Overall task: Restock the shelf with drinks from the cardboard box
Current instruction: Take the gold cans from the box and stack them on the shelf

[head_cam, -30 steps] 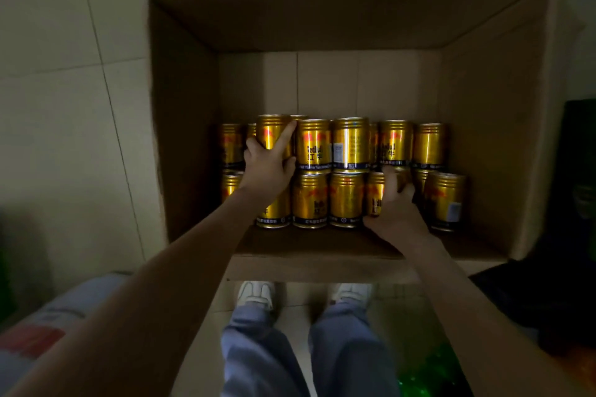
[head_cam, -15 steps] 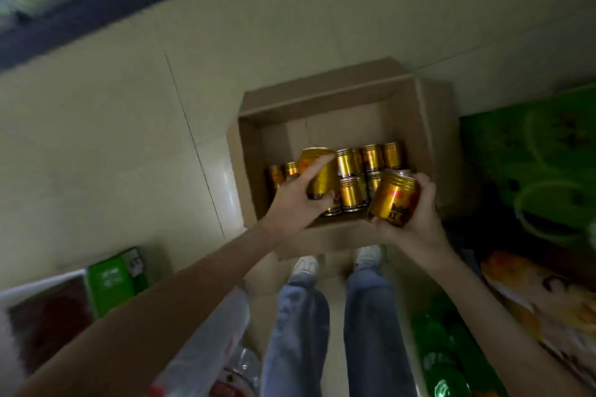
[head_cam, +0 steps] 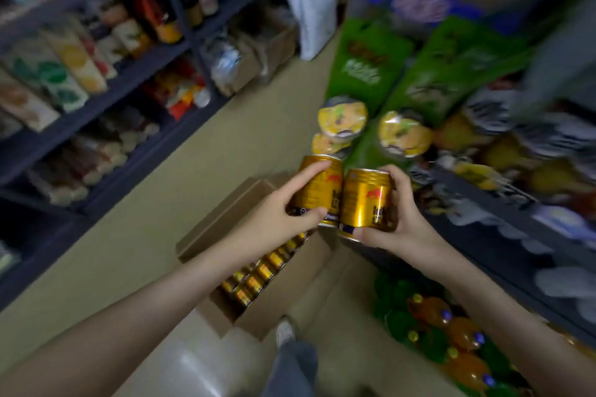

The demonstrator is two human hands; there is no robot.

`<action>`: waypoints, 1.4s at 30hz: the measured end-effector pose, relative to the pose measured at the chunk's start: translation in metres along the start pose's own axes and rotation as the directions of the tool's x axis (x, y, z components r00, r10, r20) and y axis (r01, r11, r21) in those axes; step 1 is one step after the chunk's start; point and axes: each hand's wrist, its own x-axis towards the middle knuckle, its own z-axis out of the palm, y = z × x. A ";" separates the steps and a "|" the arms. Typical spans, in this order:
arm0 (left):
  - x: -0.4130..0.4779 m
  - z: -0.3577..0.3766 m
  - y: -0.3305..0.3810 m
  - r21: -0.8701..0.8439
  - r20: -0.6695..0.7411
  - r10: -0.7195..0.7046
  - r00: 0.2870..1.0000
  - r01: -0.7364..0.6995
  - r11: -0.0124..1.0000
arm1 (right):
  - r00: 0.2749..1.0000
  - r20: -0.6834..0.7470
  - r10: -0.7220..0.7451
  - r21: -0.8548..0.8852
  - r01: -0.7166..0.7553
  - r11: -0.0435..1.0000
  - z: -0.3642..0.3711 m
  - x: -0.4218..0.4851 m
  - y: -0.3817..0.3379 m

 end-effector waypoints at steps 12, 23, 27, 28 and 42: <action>-0.028 0.324 0.132 -0.021 0.360 0.314 0.879 -0.329 0.944 | 0.873 -0.453 -0.182 -0.125 0.139 0.982 -0.185 -0.329 -0.004; -0.035 0.529 0.270 -0.121 0.476 0.521 0.709 -0.533 0.837 | 0.645 -0.668 -0.370 -0.289 0.234 0.928 -0.321 -0.524 -0.037; -0.021 0.554 0.320 -0.110 0.434 0.619 0.654 -0.644 0.757 | 0.549 -0.708 -0.443 -0.327 0.301 0.896 -0.362 -0.547 -0.064; -0.017 0.558 0.331 -0.100 0.418 0.647 0.638 -0.676 0.730 | 0.524 -0.716 -0.460 -0.339 0.315 0.886 -0.374 -0.549 -0.072; 0.046 0.586 0.422 -0.130 0.309 0.866 0.394 -0.884 0.449 | 0.199 -0.745 -0.637 -0.582 0.272 0.766 -0.550 -0.545 -0.143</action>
